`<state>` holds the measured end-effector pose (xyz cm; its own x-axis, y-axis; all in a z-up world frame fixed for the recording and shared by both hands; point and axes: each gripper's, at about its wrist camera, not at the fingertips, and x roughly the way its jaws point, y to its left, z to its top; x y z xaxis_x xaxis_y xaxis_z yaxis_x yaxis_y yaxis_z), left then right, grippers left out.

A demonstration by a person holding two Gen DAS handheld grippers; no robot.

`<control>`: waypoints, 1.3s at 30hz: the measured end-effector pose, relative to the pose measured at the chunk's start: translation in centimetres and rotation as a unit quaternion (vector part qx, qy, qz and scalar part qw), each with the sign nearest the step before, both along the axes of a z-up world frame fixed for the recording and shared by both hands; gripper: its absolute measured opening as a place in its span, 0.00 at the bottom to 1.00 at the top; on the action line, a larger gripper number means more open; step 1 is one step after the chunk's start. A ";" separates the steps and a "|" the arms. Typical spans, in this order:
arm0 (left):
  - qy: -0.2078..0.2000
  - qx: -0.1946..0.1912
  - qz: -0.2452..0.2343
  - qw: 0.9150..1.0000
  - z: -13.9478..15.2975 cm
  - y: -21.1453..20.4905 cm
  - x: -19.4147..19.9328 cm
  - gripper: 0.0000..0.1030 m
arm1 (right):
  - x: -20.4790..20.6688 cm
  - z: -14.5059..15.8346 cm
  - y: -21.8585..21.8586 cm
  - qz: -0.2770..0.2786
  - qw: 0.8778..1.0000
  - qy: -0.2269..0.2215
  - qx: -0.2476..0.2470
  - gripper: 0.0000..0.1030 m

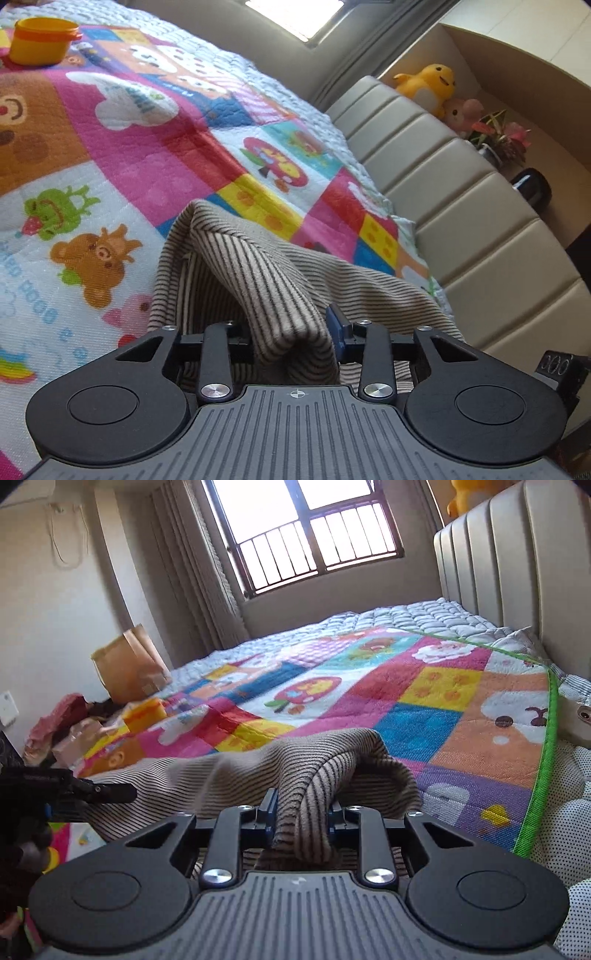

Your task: Fold clothes

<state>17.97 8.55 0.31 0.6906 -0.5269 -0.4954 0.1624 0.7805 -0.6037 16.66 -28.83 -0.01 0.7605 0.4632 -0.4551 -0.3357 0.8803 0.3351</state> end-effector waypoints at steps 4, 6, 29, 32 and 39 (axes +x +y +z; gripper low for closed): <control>-0.024 0.015 -0.013 1.000 1.5 0.4 -3.0 0.36 | -3.2 2.0 -0.2 0.020 1.000 -0.017 -0.004 0.22; -0.020 0.020 -0.016 0.999 1.1 0.5 -4.2 0.36 | -4.2 1.6 -0.4 0.019 1.000 -0.010 -0.004 0.22; 0.011 0.023 -0.017 1.000 -2.0 -1.4 -5.0 0.46 | -5.8 -2.8 -1.0 -0.021 0.997 0.031 0.069 0.22; -0.005 0.040 -0.021 0.999 -1.3 -1.2 -5.6 0.45 | -6.6 -1.5 -1.5 -0.012 0.996 0.016 0.086 0.21; 0.023 0.084 0.011 0.996 -2.9 0.0 -6.3 0.46 | -7.0 -5.3 -1.5 -0.021 0.997 0.067 0.045 0.21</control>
<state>11.66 8.54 -2.60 0.6748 -0.4194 -0.6072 0.1194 0.8740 -0.4709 9.62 -30.37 -5.26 0.7153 0.4759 -0.5118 -0.2468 0.8571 0.4521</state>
